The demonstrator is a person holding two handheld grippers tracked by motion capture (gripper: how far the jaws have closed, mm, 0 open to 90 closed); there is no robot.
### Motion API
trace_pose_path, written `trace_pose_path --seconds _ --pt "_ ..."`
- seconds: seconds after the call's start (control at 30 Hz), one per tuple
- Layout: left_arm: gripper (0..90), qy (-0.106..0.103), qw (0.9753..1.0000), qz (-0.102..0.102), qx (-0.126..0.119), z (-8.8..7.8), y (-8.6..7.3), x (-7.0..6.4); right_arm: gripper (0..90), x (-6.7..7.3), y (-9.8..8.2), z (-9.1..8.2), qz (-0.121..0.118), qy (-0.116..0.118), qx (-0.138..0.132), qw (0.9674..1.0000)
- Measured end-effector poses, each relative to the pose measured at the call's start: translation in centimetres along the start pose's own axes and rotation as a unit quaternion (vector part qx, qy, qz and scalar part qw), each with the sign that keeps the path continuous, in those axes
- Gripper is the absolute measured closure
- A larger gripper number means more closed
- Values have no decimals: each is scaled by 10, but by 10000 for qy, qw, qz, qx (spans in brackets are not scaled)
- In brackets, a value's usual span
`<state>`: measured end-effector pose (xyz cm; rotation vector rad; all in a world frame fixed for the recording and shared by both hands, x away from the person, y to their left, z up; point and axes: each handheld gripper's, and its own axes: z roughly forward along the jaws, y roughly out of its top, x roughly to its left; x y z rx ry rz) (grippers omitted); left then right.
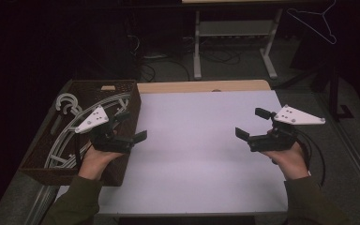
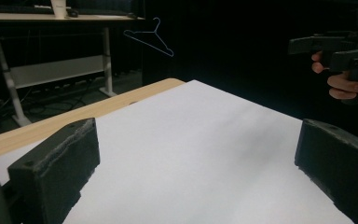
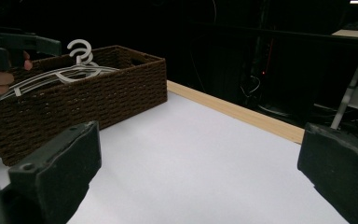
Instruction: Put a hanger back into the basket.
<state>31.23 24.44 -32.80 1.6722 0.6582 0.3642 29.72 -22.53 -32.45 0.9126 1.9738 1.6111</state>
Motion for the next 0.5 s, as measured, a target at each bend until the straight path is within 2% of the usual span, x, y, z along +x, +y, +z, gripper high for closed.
trace_pose_path --seconds 0.5 --pt "0 -62 10000 -35 8 0 -1 -1 0 -1 -1 -3 -41 41 -125 9999"
